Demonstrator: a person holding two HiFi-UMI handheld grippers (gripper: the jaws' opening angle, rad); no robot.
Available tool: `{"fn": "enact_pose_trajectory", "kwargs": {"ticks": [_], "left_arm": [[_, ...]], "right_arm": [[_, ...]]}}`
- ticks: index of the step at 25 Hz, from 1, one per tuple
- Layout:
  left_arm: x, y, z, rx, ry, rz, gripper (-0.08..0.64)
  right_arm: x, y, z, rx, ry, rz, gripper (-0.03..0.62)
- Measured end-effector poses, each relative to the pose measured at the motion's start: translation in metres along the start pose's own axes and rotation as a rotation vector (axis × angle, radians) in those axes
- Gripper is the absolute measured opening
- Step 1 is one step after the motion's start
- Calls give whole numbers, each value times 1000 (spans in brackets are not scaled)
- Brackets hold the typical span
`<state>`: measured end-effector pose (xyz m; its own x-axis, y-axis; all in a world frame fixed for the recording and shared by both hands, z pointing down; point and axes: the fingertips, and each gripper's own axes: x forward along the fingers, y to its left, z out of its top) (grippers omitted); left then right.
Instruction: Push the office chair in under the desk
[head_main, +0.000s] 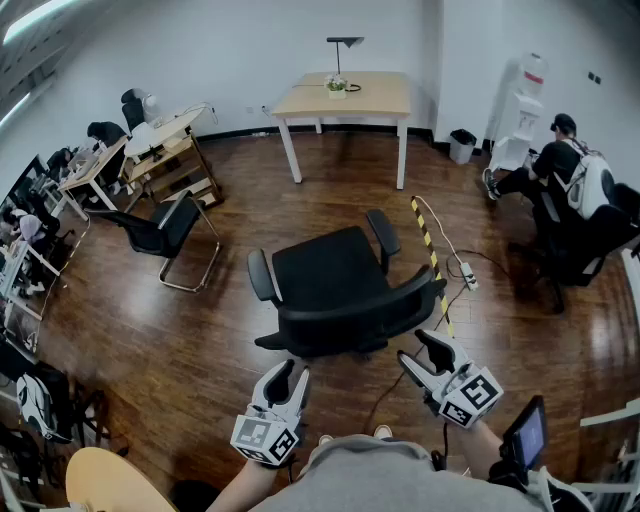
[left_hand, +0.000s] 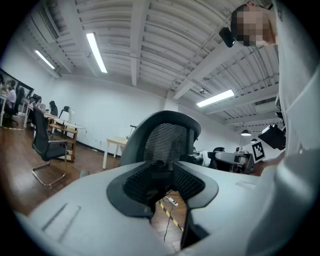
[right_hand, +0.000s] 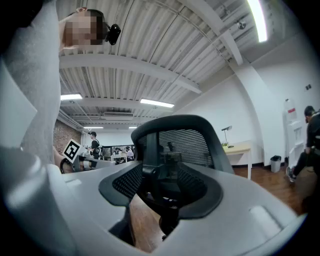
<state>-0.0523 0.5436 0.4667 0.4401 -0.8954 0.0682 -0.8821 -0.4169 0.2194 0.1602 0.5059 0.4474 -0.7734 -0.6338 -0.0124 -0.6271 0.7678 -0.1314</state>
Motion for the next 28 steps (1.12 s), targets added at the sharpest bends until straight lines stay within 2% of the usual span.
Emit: {"fn": "enact_pose_trajectory", "kwargs": {"ticks": [4, 8, 13, 21, 28], "left_arm": [[11, 9, 16, 25, -15, 23, 205], [24, 20, 18, 45, -26, 32, 299], [44, 26, 18, 71, 0, 26, 393], [61, 35, 16, 87, 12, 57, 407], [61, 46, 14, 87, 5, 130, 356]], "right_arm": [[3, -25, 13, -37, -19, -41, 273], [9, -44, 17, -75, -18, -65, 342], [16, -78, 11, -65, 11, -88, 422], [40, -103, -10, -5, 94, -31, 451], [46, -108, -19, -27, 100, -35, 446]]}}
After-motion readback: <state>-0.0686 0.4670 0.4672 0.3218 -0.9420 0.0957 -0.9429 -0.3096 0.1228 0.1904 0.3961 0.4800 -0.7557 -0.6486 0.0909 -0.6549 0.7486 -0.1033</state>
